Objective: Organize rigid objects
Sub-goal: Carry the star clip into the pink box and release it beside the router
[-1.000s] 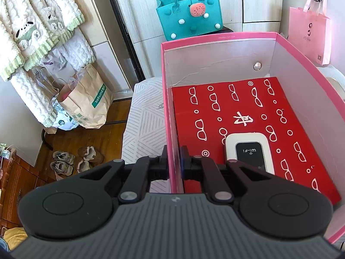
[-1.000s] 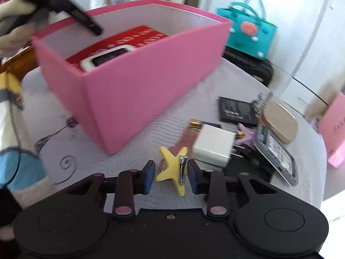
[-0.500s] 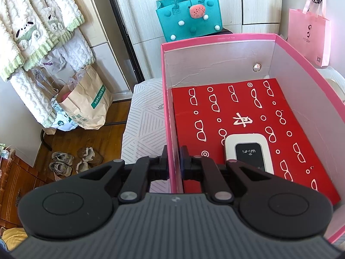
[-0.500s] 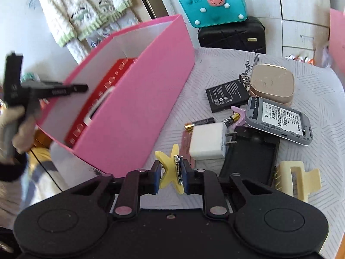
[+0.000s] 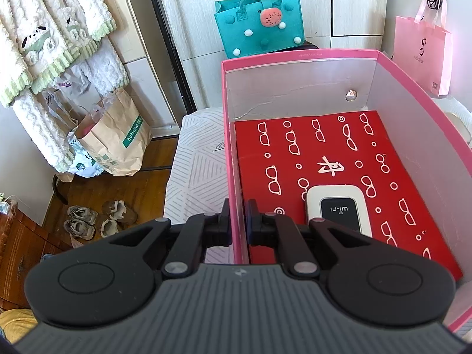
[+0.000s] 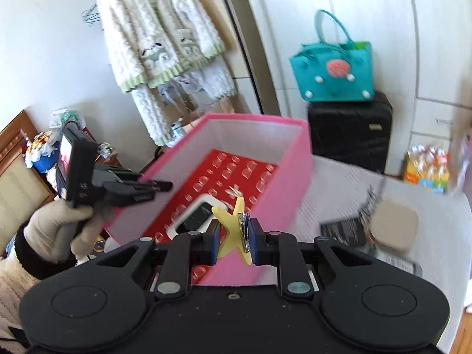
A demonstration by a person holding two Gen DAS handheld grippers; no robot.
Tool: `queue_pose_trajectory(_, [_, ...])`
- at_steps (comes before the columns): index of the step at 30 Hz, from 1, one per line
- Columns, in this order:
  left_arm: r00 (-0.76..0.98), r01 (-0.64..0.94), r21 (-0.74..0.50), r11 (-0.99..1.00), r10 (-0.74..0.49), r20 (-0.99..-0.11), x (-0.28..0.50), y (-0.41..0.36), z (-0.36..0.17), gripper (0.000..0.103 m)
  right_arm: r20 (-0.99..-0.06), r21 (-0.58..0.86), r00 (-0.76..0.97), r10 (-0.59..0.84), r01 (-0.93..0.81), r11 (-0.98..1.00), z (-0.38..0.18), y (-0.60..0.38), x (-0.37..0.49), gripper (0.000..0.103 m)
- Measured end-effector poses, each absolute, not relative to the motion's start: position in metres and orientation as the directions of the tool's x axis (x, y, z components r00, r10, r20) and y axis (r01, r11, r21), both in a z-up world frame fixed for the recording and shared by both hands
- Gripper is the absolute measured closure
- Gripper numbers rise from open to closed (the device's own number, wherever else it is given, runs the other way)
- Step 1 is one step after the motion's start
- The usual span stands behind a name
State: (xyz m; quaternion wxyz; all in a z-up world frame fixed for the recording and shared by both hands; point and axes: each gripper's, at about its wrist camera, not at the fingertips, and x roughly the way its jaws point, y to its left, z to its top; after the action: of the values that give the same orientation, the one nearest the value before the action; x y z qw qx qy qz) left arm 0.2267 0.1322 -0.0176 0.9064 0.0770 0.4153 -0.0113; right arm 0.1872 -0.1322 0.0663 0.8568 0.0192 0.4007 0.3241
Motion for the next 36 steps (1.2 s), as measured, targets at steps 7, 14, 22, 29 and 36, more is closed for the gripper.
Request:
queue_pose_trajectory(7, [0.659, 0.092, 0.115, 0.989, 0.026, -0.752, 0.226, 0.134, -0.018, 0.096, -0.745, 0.284, 0.375, 0.552, -0.570, 0.771, 0.051, -0.075, 0.228, 0.080])
queue_pose_trajectory(14, [0.660, 0.097, 0.120, 0.988, 0.027, -0.751, 0.226, 0.134, -0.019, 0.096, -0.824, 0.247, 0.296, 0.482, -0.578, 0.777, 0.018, -0.025, 0.276, 0.080])
queue_pose_trajectory(22, [0.663, 0.099, 0.116, 0.988, 0.021, -0.748, 0.224, 0.135, -0.019, 0.097, -0.866, 0.198, 0.281, 0.414, -0.569, 0.798, -0.009, 0.005, 0.309, 0.080])
queue_pose_trajectory(29, [0.664, 0.099, 0.113, 0.989, 0.019, -0.747, 0.224, 0.134, -0.019, 0.097, -0.871, 0.228, 0.235, 0.431, -0.584, 0.779, -0.012, 0.012, 0.314, 0.077])
queue_pose_trajectory(36, [0.665, 0.094, 0.117, 0.989, 0.025, -0.747, 0.226, 0.134, -0.019, 0.097, -0.811, 0.247, 0.292, 0.507, -0.616, 0.748, 0.017, -0.012, 0.294, 0.071])
